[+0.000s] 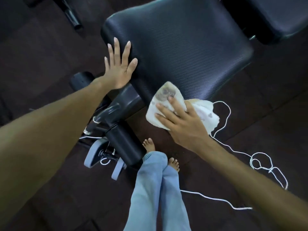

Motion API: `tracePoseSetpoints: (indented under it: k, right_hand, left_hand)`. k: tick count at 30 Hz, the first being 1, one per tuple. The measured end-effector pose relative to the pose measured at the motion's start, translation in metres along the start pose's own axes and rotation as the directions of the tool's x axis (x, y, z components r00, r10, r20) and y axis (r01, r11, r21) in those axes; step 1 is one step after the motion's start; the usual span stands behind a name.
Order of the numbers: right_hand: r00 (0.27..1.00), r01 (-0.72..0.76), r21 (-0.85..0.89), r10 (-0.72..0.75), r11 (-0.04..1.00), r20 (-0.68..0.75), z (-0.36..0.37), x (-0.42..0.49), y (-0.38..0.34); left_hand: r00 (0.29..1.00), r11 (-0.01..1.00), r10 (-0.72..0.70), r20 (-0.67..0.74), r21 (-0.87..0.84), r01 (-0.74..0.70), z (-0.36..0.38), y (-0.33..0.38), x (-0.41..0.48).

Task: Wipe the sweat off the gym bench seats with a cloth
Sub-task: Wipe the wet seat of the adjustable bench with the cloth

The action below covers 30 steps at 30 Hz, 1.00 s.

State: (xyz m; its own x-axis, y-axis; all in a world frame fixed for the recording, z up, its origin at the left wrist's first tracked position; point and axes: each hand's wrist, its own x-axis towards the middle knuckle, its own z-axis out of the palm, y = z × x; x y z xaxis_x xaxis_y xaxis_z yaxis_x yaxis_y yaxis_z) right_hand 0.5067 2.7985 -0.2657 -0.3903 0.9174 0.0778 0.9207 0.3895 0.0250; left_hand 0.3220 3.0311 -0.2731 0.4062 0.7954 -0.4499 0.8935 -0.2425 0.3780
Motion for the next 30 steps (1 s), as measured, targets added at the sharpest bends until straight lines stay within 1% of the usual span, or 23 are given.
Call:
tracePoseSetpoints:
  k: [1,2,4,5,7,10,11,12,13,14,15,16,17,18,19,20,22,24,26,27,28,29,30]
  right_hand:
    - [0.996,0.087,0.003,-0.087,0.996,0.022,-0.003,-0.013,0.009]
    - [0.99,0.137,0.015,-0.137,0.99,0.037,-0.005,-0.021,0.017]
    - [0.989,0.131,0.062,-0.135,0.989,0.063,-0.008,-0.014,0.026]
    - [0.993,0.082,0.085,-0.089,0.993,0.081,-0.009,-0.004,0.025]
    - [0.994,-0.077,0.105,0.068,0.991,0.09,-0.006,0.024,0.013]
    - [0.954,-0.299,0.076,0.296,0.951,0.055,0.0,0.061,-0.018]
    - [0.943,-0.333,0.074,0.331,0.94,0.04,0.004,0.066,-0.029]
    - [0.944,-0.331,0.07,0.33,0.941,0.028,0.007,0.067,-0.036]
    - [0.959,-0.283,0.048,0.282,0.958,0.025,0.01,0.064,-0.041]
    - [0.98,-0.195,0.001,0.195,0.981,0.038,0.011,0.056,-0.042]
    - [0.994,-0.071,-0.061,0.075,0.996,0.073,0.011,0.044,-0.042]
    - [0.992,0.053,-0.104,-0.041,0.993,0.117,0.009,0.03,-0.038]
    - [0.984,0.131,-0.117,-0.114,0.984,0.137,0.006,0.016,-0.031]
    - [0.984,0.142,-0.11,-0.128,0.984,0.125,0.002,0.004,-0.023]
    - [0.992,0.095,-0.091,-0.088,0.991,0.086,0.0,-0.008,-0.014]
    - [0.999,0.003,-0.061,-0.001,0.998,0.04,-0.002,-0.016,-0.007]
    - [0.973,-0.229,0.005,0.229,0.974,-0.015,-0.005,-0.018,-0.001]
    - [0.896,-0.444,0.045,0.444,0.895,-0.011,-0.001,0.002,-0.009]
    - [0.779,-0.626,0.102,0.627,0.773,0.032,0.001,0.037,-0.025]
    - [0.73,-0.682,0.119,0.68,0.722,0.059,0.003,0.054,-0.034]
    - [0.705,-0.708,0.119,0.705,0.696,0.075,0.006,0.067,-0.042]
    - [0.709,-0.705,0.099,0.7,0.702,0.085,0.009,0.076,-0.049]
    - [0.746,-0.666,0.072,0.662,0.742,0.075,0.012,0.078,-0.055]
  left_hand:
    - [1.0,1.0,-0.004,0.007,0.004,0.004,-0.001,0.001,0.0]
    - [1.0,1.0,-0.004,0.008,0.009,0.004,-0.001,0.0,0.0]
    - [1.0,1.0,-0.004,0.004,0.024,0.004,-0.003,-0.004,0.001]
    - [1.0,1.0,-0.002,0.006,0.031,0.002,-0.003,-0.005,0.002]
    - [1.0,0.999,0.006,0.003,0.042,-0.006,-0.002,-0.005,0.002]
    - [1.0,0.999,0.022,-0.012,0.026,-0.022,-0.001,-0.007,0.003]
    - [0.999,1.0,0.029,-0.013,0.009,-0.029,0.0,-0.009,0.003]
    - [0.999,0.999,0.033,-0.015,-0.004,-0.033,0.001,-0.01,0.004]
    - [0.999,0.999,0.035,-0.014,-0.009,-0.035,0.001,-0.011,0.003]
    - [0.999,0.999,0.034,-0.009,-0.008,-0.034,0.001,-0.011,0.003]
    - [1.0,1.0,0.03,0.002,-0.01,-0.03,0.0,-0.01,0.003]
    - [1.0,1.0,0.027,0.014,-0.014,-0.026,-0.001,-0.01,0.003]
    - [0.999,0.999,0.028,0.025,-0.019,-0.028,-0.002,-0.01,0.003]
    - [0.999,0.999,0.034,0.033,-0.028,-0.033,-0.003,-0.011,0.003]
    - [0.998,0.998,0.041,0.037,-0.04,-0.04,-0.003,-0.012,0.003]
    - [0.998,0.998,0.048,0.037,-0.051,-0.047,-0.002,-0.013,0.003]
    - [0.998,0.996,0.065,0.015,-0.063,-0.064,0.0,-0.014,0.003]
    - [0.997,0.994,0.074,-0.005,-0.08,-0.074,0.002,-0.014,0.004]
    - [0.997,0.994,0.073,-0.015,-0.08,-0.074,0.002,-0.015,0.004]
    - [0.997,0.995,0.071,-0.016,-0.074,-0.072,0.002,-0.016,0.003]
    - [0.997,0.995,0.07,-0.014,-0.07,-0.07,0.002,-0.016,0.003]
    - [0.997,0.995,0.069,-0.014,-0.067,-0.07,0.002,-0.016,0.003]
    - [0.997,0.995,0.07,-0.016,-0.064,-0.071,0.001,-0.015,0.002]
